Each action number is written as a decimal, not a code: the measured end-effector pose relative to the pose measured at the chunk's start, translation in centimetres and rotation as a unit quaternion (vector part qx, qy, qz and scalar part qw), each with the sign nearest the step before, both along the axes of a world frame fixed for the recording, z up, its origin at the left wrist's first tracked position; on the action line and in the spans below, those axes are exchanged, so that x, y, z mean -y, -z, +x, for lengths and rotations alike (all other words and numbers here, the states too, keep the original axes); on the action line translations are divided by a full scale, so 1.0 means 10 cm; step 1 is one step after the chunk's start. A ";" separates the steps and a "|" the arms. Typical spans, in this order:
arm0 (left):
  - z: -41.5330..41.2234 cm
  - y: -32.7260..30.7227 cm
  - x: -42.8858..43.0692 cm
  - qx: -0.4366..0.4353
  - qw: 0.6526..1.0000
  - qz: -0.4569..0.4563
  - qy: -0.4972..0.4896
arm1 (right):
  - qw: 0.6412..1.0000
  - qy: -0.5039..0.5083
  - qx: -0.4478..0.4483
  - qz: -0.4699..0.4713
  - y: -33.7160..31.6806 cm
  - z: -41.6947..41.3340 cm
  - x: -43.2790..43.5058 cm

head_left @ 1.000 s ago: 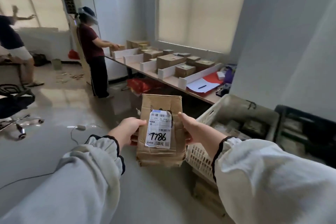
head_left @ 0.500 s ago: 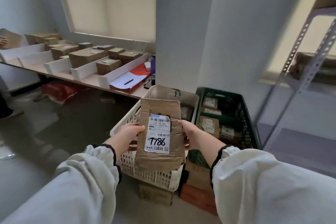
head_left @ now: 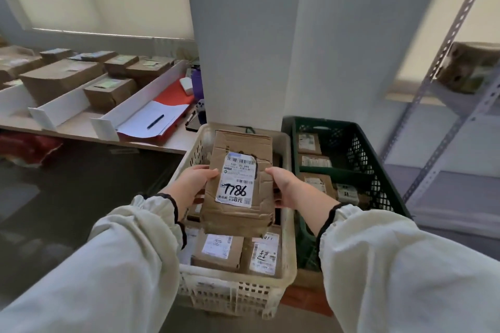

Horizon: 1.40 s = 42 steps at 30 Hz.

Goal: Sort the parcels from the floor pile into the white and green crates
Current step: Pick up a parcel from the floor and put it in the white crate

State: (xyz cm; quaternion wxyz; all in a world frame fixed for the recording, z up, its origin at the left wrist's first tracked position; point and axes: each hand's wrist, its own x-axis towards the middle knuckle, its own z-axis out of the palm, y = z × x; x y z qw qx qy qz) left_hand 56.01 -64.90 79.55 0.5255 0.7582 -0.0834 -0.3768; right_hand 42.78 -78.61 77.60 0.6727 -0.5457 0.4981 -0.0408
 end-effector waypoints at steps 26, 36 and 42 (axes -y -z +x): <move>1.93 0.75 1.81 -0.047 0.997 0.000 0.054 | 1.000 0.011 -0.001 -0.008 0.56 1.80 1.83; 1.58 1.59 1.82 -0.126 0.988 0.027 0.080 | 0.994 0.085 -0.056 0.029 1.42 1.43 1.72; 1.24 1.88 1.69 -0.167 0.981 0.032 0.089 | 0.975 0.139 -0.152 -0.084 1.55 1.17 1.45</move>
